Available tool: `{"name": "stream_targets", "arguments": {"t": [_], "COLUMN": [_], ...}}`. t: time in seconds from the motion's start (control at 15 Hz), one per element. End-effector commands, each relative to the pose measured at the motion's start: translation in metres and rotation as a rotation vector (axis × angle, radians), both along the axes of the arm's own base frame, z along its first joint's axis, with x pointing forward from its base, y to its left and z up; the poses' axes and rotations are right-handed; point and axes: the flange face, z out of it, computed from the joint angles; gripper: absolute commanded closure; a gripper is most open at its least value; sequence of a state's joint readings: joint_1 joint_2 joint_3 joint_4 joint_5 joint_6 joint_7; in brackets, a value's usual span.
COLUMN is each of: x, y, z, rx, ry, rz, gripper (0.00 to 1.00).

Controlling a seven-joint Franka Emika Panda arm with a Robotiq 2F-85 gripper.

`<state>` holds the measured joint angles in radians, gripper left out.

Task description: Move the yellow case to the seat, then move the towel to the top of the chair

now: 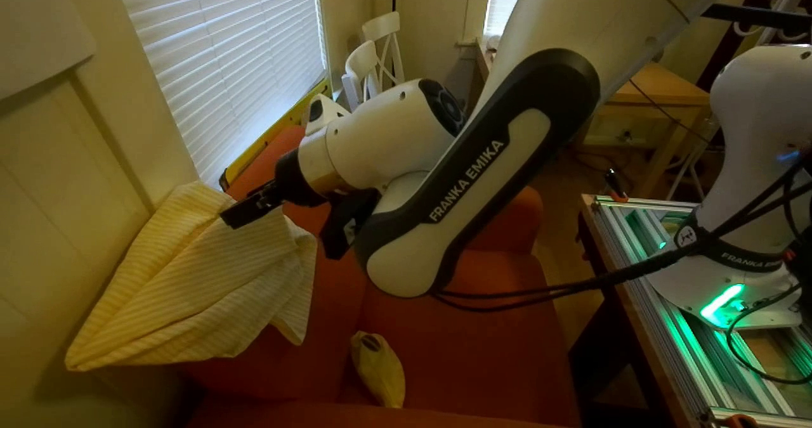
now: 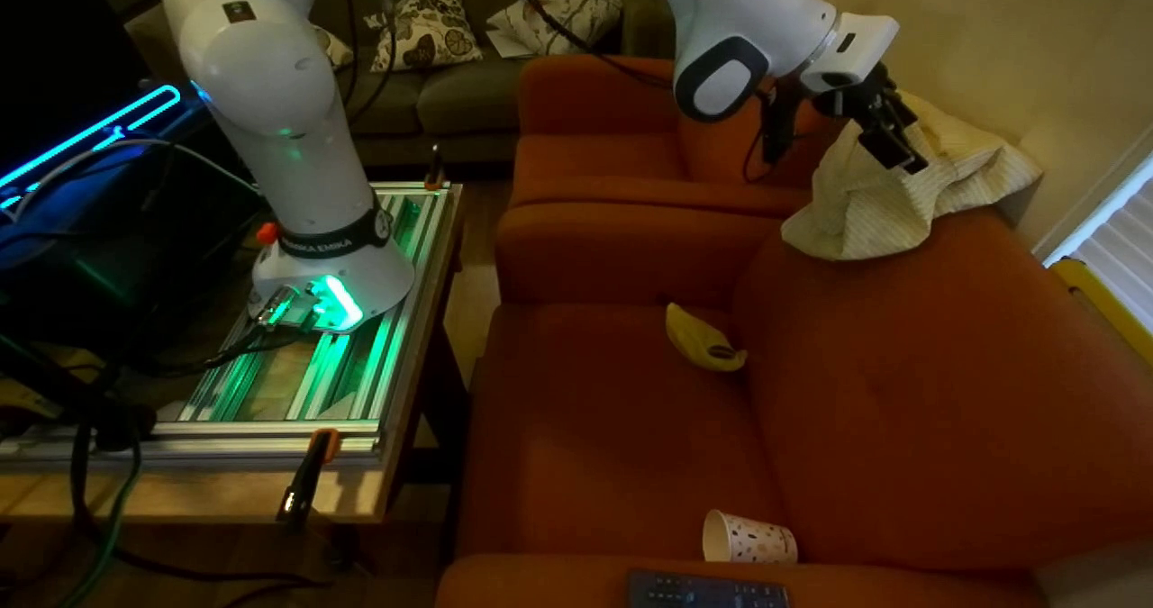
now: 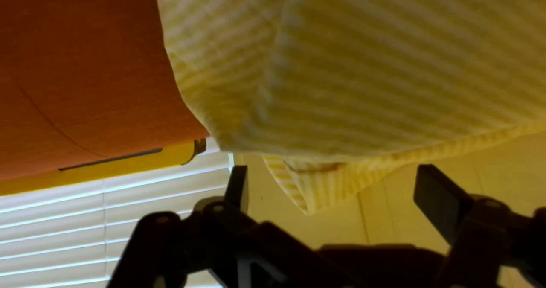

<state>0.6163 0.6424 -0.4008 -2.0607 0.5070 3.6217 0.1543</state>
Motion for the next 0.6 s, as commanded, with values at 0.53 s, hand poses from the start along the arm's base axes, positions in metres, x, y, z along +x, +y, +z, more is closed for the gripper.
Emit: {"name": "stream_targets", "arguments": {"t": [0.53], "x": [-0.008], "y": [-0.024], "z": [-0.024], "rx": [0.133], "ry": [0.212], "rz": [0.076], "gripper": [0.0]}}
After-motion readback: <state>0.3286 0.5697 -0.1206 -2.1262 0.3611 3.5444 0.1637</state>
